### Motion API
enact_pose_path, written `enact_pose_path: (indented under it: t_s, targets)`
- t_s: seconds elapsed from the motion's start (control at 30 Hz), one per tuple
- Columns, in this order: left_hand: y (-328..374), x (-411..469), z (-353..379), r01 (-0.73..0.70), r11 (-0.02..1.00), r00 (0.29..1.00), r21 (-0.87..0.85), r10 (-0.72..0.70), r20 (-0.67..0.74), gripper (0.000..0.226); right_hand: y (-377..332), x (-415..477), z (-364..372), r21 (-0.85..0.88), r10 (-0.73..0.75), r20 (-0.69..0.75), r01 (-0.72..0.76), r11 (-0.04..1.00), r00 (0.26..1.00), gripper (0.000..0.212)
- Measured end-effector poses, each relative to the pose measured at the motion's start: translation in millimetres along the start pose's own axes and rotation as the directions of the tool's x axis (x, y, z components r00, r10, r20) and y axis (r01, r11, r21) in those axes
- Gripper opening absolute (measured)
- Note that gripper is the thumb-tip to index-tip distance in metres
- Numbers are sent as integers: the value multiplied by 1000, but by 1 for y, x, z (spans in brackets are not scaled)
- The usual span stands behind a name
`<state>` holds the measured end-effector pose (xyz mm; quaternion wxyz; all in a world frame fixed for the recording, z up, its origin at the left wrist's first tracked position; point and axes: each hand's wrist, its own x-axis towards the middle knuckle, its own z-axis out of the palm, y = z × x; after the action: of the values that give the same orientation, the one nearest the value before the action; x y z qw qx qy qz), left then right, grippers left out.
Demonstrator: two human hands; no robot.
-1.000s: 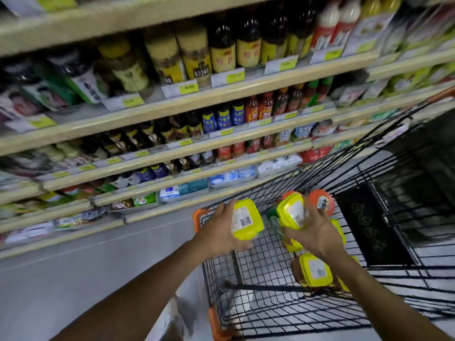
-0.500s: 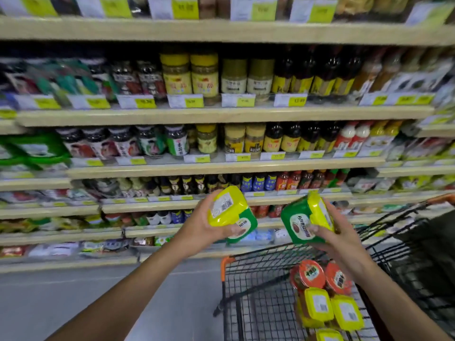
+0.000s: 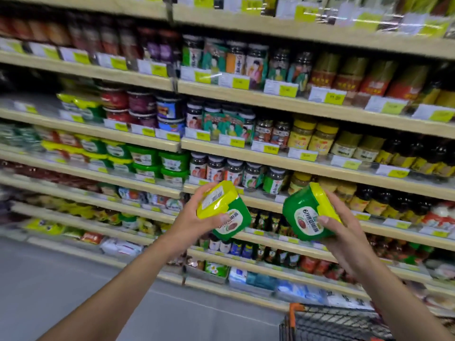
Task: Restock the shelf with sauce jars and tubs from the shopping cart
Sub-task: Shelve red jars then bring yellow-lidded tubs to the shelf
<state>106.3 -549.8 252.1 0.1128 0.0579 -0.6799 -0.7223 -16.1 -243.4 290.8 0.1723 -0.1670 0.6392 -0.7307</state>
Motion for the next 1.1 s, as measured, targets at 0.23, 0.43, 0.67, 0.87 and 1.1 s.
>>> enact_pose_path:
  t_s: [0.23, 0.43, 0.67, 0.87, 1.1]
  targets:
    - [40, -61, -143, -32, 998, 993, -54, 26, -113, 80, 8, 24, 146, 91, -40, 103, 31, 995, 994, 66]
    - [73, -111, -234, -80, 996, 963, -51, 64, -264, 79, 9, 40, 256, 100, -63, 224, 42, 994, 973, 75]
    - [98, -142, -312, -148, 988, 906, -34, 122, -406, 77, 4, 73, 355, 113, -68, 320, 33, 993, 945, 87]
    - [104, -132, -370, -148, 989, 863, 1, 129, -488, 78, 14, 119, 419, 267, -66, 355, -33, 963, 932, 61]
    - [111, -84, -451, -139, 986, 847, 89, 165, -505, 70, 33, 191, 497, 328, -90, 375, -41, 944, 923, 50]
